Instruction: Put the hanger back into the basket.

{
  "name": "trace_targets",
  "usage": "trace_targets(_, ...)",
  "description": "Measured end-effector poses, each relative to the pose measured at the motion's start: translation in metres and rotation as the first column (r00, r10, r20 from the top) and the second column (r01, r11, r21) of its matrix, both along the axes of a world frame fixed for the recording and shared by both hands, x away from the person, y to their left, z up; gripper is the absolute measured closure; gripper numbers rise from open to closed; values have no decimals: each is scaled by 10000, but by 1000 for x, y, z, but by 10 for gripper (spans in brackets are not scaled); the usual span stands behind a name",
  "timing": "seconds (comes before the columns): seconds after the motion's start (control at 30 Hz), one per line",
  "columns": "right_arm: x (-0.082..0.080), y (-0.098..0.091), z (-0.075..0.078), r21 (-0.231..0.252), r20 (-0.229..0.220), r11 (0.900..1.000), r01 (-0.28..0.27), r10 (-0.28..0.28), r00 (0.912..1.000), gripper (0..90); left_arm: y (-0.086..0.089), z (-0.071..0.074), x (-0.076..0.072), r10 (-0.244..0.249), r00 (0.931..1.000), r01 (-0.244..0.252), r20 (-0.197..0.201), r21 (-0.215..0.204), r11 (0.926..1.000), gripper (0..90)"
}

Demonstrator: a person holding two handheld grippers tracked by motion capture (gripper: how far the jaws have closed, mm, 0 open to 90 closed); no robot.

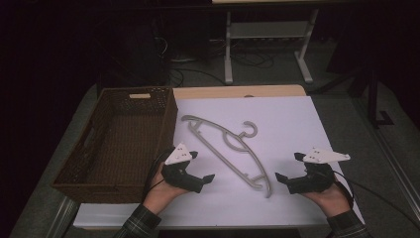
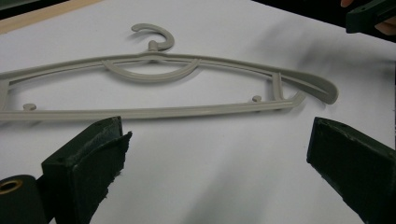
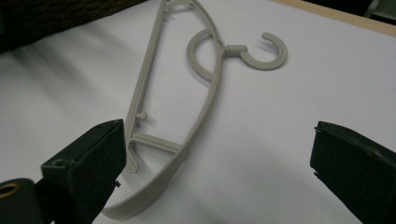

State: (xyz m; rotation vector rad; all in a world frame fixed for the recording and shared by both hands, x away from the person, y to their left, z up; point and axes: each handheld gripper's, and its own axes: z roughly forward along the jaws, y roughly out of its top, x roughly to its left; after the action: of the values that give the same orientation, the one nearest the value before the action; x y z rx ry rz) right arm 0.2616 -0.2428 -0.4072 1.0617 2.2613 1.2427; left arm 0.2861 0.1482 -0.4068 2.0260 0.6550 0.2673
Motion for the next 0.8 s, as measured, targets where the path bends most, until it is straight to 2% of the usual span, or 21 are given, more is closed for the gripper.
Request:
trace_targets(0.17, 5, 6, 0, -40, -580, 9998, -210, 208, 9981, 93, 0, -1, -1, 12, 10000, -12, 32, 57, 10000, 39)
trace_targets(0.37, 5, 15, 1, -134, -1008, 9983, -570, 553, 9934, 178, 0, -2, -1, -3, 10000, 3, -9, -17, 10000, 39)
trace_targets(0.43, 5, 18, 0, -73, -1270, 9975, -698, 683, 9895, 244, 0, -2, 0, 57, 10000, -57, -36, -41, 10000, 39)
trace_targets(0.6, 7, 24, -7, -292, -1802, 9920, -1232, 1160, 9768, 392, 1, -1, 2, 123, 9999, -125, -101, -180, 9998, 41)
trace_targets(0.8, 13, 32, -17, -848, -2444, 9882, -1273, 1032, 9642, 500, 1, 0, 2, 107, 9999, -110, -104, -251, 9996, 46)
